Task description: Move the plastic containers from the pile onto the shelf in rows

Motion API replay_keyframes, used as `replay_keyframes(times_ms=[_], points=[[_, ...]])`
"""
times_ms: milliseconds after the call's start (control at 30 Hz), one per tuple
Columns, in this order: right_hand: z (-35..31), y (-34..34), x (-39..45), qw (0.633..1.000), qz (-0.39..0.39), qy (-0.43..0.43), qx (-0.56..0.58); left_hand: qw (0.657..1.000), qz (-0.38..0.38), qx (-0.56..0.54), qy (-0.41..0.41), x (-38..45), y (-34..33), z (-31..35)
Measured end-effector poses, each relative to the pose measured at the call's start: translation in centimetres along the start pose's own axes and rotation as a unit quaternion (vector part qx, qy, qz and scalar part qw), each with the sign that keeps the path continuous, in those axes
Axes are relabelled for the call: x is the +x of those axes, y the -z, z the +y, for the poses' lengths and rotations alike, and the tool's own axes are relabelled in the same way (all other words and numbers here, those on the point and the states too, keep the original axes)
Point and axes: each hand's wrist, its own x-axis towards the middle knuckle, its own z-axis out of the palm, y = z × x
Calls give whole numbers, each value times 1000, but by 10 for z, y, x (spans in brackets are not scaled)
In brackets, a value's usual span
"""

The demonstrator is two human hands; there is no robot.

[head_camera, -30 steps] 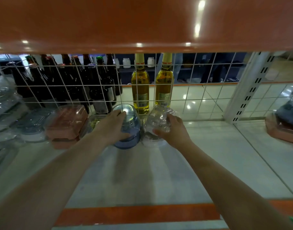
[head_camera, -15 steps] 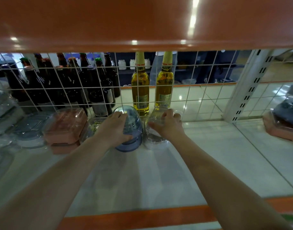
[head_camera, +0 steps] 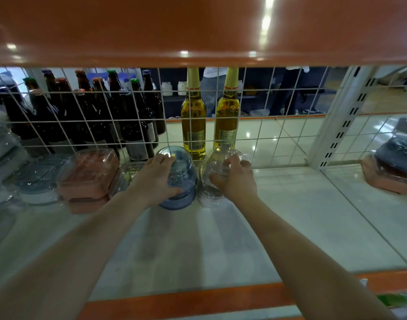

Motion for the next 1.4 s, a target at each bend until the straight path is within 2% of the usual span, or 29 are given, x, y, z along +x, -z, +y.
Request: replay_keyframes(times_ms=[167,233,433,633,833,1200,1300,1400], points=[[-17,-5,8,994,33,-97,43,1000,-2,-9,3,1,-2,-2],[-22,-9,9,991,53,-111,56,1000,0,-16,4,2,-2,-3],[-10,-2,5,993,28,-79,87,1000,2,-5,5,3,-1,-2],[11,5,-21,998,-6,47,44,1000,7,5,5,2,-3,-1],[1,-6,-6,996,-50,59,40,1000,1,4,-3,4,-6,-4],[-6,-14,0,997,-37,63,-13,1000,-19,-6,-5,6,-12,-11],[-1,-1,-4,996,-47,73,22,999,31,-26,-16,3,-10,-3],[15,18,-13,998,-26,59,3,995,87,-41,-36,0,-8,11]])
